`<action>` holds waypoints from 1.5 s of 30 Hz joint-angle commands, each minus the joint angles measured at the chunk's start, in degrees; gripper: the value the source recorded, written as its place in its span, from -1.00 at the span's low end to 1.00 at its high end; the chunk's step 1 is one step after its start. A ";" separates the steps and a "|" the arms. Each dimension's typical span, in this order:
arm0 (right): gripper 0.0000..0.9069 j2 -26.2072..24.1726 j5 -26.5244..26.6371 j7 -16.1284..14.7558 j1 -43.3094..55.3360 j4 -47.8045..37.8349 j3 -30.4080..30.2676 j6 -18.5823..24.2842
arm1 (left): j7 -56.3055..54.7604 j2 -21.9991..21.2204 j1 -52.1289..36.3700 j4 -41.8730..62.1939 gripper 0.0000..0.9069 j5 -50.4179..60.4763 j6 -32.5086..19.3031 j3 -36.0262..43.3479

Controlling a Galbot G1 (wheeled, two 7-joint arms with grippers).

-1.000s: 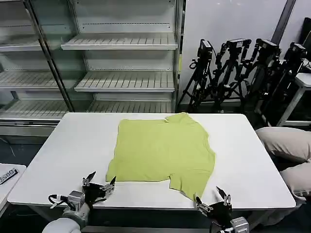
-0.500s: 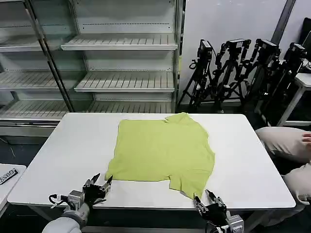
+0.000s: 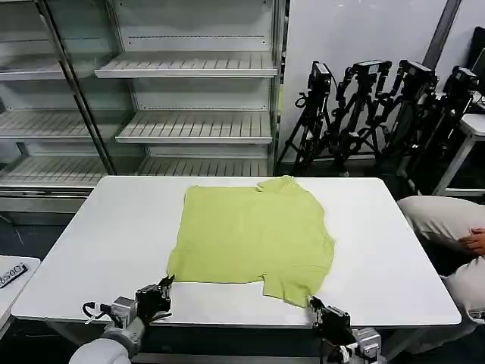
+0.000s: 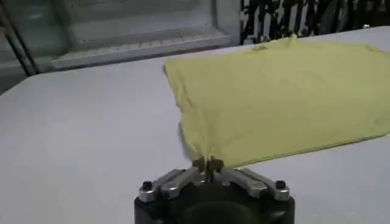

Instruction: Fold and organize the clothes.

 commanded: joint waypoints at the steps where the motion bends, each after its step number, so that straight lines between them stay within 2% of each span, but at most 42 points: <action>1: -1.00 -0.30 2.56 0.38 13.27 -5.50 -0.45 -0.21 | 0.63 -2.18 -10.32 4.50 -0.98 0.90 -1.51 1.65; 9: -1.00 0.86 2.17 0.22 23.61 -16.05 -3.39 -0.99 | -0.06 -4.00 -21.15 11.80 -0.98 -2.25 -1.10 2.60; 19: -1.00 3.06 0.64 -0.47 33.92 -26.78 -7.00 -0.52 | -0.27 -5.09 -26.32 17.79 -0.98 -3.85 -1.15 3.20; 28: -1.00 3.92 -0.39 -1.55 38.21 -32.05 -8.64 1.03 | 0.44 -4.72 -27.15 21.21 -0.98 -3.58 -1.53 5.09; 45: -1.00 4.10 -1.65 -0.94 37.61 -32.19 -7.16 0.58 | 1.18 -3.75 -29.46 24.64 -0.98 -2.78 -2.47 7.54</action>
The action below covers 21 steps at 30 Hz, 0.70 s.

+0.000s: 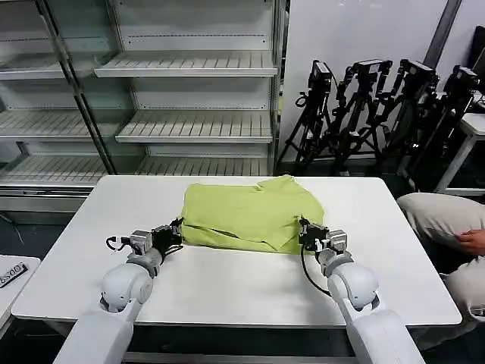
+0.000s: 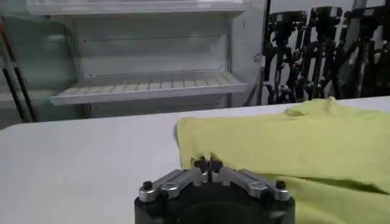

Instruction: Fold and organize the clothes.

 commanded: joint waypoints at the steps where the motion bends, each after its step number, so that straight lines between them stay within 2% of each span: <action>1: -1.00 0.12 -0.44 0.17 1.37 -1.73 0.28 -0.04 | 0.26 0.36 -1.40 2.80 -0.98 0.57 -0.44 1.10; 9: -1.00 0.34 -1.08 0.34 1.05 -2.19 0.77 -0.01 | 0.24 0.03 -3.03 5.20 -0.96 0.93 -0.83 1.64; 10: -1.00 0.26 -1.18 0.44 1.00 -2.14 0.76 -0.12 | 0.18 -0.10 -3.09 5.24 -0.33 1.81 -0.52 1.85; 11: -0.02 0.22 -1.27 0.11 0.99 -2.18 0.81 -0.51 | 0.21 -0.16 -3.08 5.24 1.00 2.10 -0.41 1.93; 12: 1.00 0.18 -1.25 -0.07 1.01 -2.28 0.84 -0.32 | 0.35 -0.17 -2.98 5.20 1.00 2.52 -0.38 1.95; 18: 1.00 -0.22 0.25 0.01 1.38 -2.34 1.73 0.01 | 0.72 0.83 -0.98 2.25 1.00 4.02 -0.23 0.15; 21: 1.00 -1.92 2.11 0.23 -0.50 0.89 3.01 -0.56 | 0.84 2.63 1.68 -1.60 1.00 4.09 -0.30 -2.00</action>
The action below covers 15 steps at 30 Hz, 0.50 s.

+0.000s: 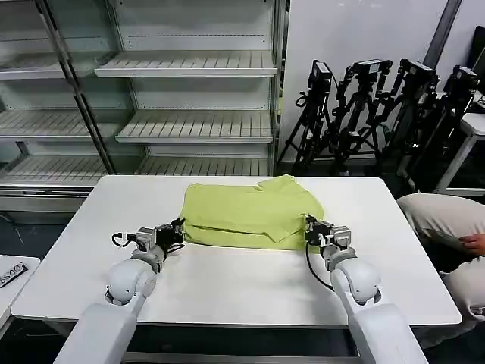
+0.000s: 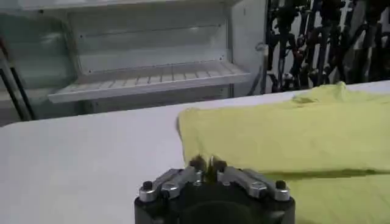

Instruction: Fold and organize the clothes.

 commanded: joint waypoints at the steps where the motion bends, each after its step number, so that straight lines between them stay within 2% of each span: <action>1: 1.00 -1.89 2.37 0.02 -2.17 3.79 1.62 -0.56 | 0.16 2.89 4.43 -6.79 1.00 1.37 0.14 -3.83; 7: 1.00 -5.35 3.36 0.78 -14.87 15.41 3.90 -2.22 | -0.42 4.87 12.83 -15.88 1.00 -1.88 2.23 -4.24; 15: 1.00 -5.33 2.30 2.71 -19.01 15.21 5.26 -3.33 | -2.20 2.51 11.06 -10.54 1.00 -1.63 2.70 -1.90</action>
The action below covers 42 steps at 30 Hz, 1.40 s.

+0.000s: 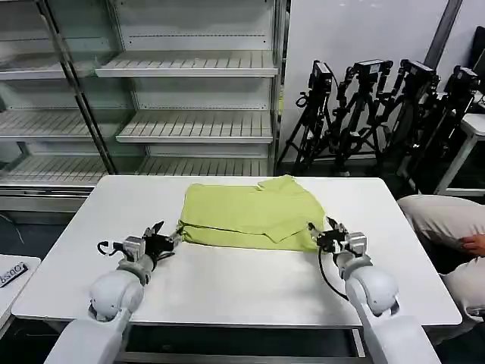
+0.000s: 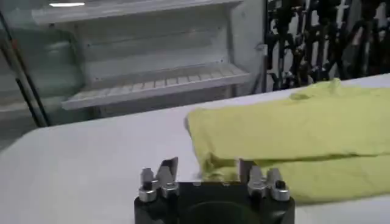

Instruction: Fold and organize the clothes.

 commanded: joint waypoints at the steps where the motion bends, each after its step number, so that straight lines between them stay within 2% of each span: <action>1: 1.00 -1.71 0.68 1.57 -7.93 4.94 1.68 -1.39 | -1.43 -0.26 2.62 -0.10 1.00 -0.99 0.94 0.47; 2: 1.00 -1.83 0.95 1.52 -8.09 4.96 1.71 -1.50 | -1.46 -0.31 2.09 0.33 1.00 -0.99 0.95 0.39; 3: 0.73 -1.96 1.32 1.51 -8.14 4.93 1.69 -1.54 | -1.43 -0.31 1.67 0.92 1.00 -0.96 0.97 0.33; 4: -0.71 -2.04 1.78 1.40 -8.09 4.67 1.55 -1.54 | -1.40 -0.36 1.14 1.52 1.00 -0.97 1.06 0.28; 5: -1.00 -1.95 2.08 1.45 -7.85 4.13 1.48 -1.53 | -1.19 -0.34 0.74 2.22 0.11 -0.97 1.09 0.28; 6: -1.00 -1.89 2.48 1.40 -7.68 3.93 1.44 -1.54 | -1.15 -0.31 0.33 2.87 -0.58 -0.98 1.08 0.37; 7: -1.00 -1.78 3.11 1.27 -7.12 3.14 1.34 -1.52 | -1.10 -0.31 0.01 3.40 -0.98 -0.99 1.06 0.48; 12: -1.00 -1.53 4.60 1.21 -5.98 2.29 1.05 -1.51 | -0.43 0.07 -0.87 5.01 -0.98 -1.04 0.97 0.48; 32: -1.00 -1.04 4.14 0.78 -4.83 1.41 0.77 -1.50 | 3.20 0.21 -1.61 5.21 -0.98 -0.97 -1.10 1.56; 35: -1.00 -1.52 4.17 0.91 -5.50 2.37 1.09 -1.52 | 2.85 1.29 -0.17 3.14 -0.98 -0.90 -1.14 0.68; 42: -1.00 -2.13 3.83 0.55 -10.71 7.76 2.89 -1.49 | 2.99 4.24 9.88 -7.06 -0.98 -1.64 -0.09 -3.52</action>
